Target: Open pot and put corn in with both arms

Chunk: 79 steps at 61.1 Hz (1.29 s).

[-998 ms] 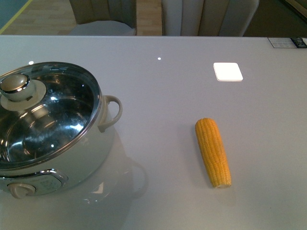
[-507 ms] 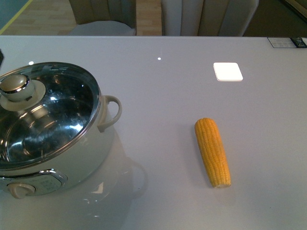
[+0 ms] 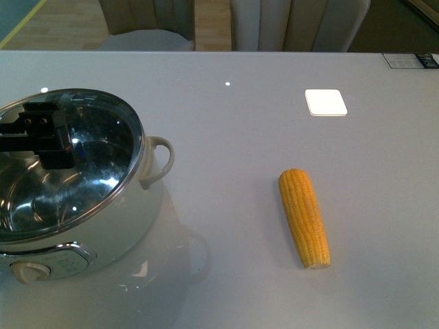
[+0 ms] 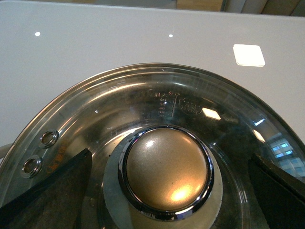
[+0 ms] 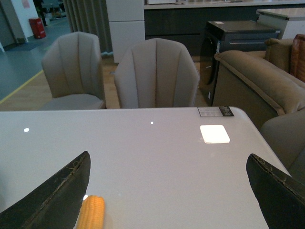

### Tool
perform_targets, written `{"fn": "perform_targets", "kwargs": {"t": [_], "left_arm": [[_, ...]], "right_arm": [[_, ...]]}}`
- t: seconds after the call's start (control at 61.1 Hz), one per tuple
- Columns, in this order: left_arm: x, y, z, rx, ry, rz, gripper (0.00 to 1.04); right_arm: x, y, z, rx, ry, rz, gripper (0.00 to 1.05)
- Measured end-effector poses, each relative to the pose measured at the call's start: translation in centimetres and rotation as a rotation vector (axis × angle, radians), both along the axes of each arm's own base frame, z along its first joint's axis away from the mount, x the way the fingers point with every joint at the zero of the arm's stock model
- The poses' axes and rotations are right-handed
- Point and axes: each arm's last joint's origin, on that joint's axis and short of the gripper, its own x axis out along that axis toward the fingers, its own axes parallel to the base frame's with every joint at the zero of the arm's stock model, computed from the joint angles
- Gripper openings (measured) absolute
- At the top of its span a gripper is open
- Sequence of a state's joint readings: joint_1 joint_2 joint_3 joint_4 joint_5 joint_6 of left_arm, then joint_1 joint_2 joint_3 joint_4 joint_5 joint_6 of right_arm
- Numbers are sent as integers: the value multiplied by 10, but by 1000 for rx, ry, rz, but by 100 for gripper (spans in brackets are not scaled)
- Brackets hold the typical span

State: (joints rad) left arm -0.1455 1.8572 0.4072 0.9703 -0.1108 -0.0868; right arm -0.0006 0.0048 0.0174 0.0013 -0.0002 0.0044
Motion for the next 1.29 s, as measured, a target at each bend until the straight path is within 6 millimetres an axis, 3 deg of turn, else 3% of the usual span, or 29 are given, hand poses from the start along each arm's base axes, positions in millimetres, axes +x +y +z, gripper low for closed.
{"fn": "perform_targets", "kwargs": {"t": [0.311,0.655,1.031,1.211,1.293], "left_arm": [[6,0,-8,12,14,13,95],[8,-1,-7,22,-3,23,47],[8,-2,-3,35,3,24,45],[5,-1,14,39,6,22,45],[5,0,30,36,-24,25,45]], "right_arm": [[0,0,0,0,0,0,96],[0,0,0,0,0,-1,96],[0,0,0,0,0,0,96],[0,0,0,0,0,0,96],[0,0,0,0,0,0,96]]}}
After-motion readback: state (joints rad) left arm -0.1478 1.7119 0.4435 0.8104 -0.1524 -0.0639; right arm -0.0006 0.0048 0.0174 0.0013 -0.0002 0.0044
